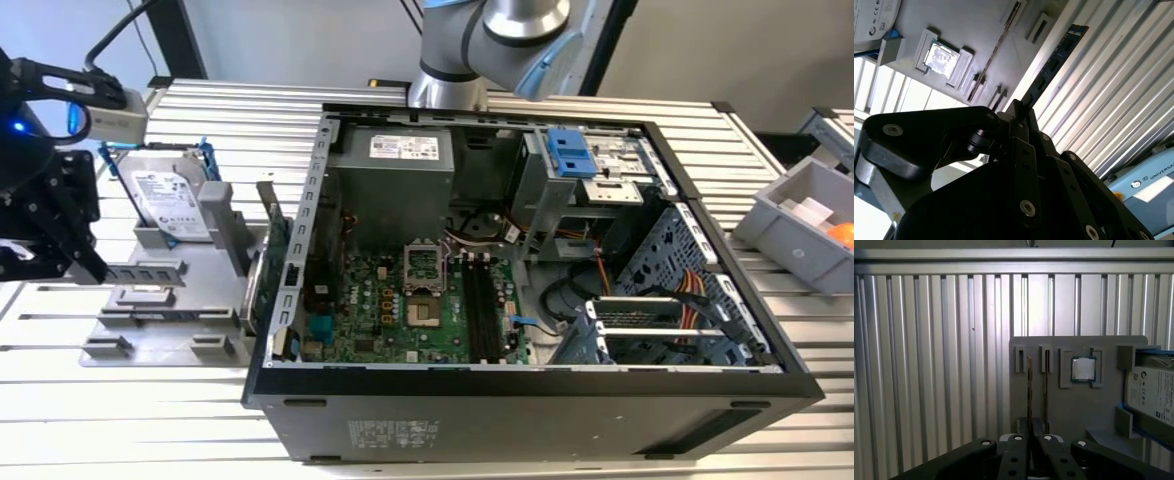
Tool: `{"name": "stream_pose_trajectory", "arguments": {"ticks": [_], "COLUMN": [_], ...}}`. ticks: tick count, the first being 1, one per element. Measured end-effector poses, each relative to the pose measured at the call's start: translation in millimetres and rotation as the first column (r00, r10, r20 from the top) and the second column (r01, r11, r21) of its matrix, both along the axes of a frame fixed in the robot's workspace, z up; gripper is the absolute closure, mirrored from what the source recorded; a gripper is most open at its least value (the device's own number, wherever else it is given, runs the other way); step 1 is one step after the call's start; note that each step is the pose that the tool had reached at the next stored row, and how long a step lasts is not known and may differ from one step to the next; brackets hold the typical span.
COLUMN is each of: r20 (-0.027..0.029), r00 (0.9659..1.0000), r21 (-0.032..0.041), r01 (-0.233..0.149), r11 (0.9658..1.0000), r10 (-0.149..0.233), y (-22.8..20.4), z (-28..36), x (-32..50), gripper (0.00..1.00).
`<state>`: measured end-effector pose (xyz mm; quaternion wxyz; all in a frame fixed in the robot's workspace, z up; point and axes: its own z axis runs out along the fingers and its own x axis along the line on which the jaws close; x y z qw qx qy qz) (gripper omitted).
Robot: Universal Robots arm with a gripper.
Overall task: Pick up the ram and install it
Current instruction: 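Pick up the ram and move it above insertion slot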
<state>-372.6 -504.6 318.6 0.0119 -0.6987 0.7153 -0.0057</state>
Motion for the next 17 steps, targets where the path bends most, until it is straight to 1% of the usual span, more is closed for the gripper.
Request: {"name": "stream_pose_trajectory", "arguments": {"ticks": [17], "r20": [0.0], "r00": [1.0], "r21": [0.0], "r01": [0.001], "r11": [1.0], "r10": [-0.001], "y": [0.6], "z": [12.9], "x": [0.0], "gripper": [1.0]}}
